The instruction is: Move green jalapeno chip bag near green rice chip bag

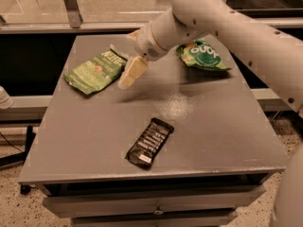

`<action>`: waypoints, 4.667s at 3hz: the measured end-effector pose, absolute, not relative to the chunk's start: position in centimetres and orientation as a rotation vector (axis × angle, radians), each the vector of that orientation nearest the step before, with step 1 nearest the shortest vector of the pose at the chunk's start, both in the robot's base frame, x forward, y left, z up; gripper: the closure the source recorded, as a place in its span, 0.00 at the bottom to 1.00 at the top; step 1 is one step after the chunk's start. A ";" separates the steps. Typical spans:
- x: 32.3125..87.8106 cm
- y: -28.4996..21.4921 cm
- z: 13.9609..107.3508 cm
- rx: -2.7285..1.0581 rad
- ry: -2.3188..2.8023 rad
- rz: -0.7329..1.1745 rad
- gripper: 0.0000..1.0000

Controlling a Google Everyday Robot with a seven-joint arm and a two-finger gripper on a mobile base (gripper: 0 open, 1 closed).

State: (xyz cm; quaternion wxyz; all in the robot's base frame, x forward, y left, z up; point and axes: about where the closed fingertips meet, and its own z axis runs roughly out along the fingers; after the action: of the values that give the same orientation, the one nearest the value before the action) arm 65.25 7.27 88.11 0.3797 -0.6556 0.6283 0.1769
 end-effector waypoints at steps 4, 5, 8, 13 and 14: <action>66.4 10.7 84.1 -1.611 1.750 0.525 0.72; 65.9 9.0 87.4 -1.599 1.738 0.490 0.97; 65.2 -9.6 99.6 -1.352 1.807 0.096 1.00; 56.9 -31.1 93.7 -1.049 2.096 -0.091 1.00; 58.6 -29.2 92.1 -1.037 2.083 -0.036 1.00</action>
Offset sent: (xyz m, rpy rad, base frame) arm 0.0333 0.0354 -0.0404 0.0111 0.1102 -0.0959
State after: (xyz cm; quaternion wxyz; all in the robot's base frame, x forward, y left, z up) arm 58.63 -29.16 92.09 0.3960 -0.4093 0.8219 -0.0140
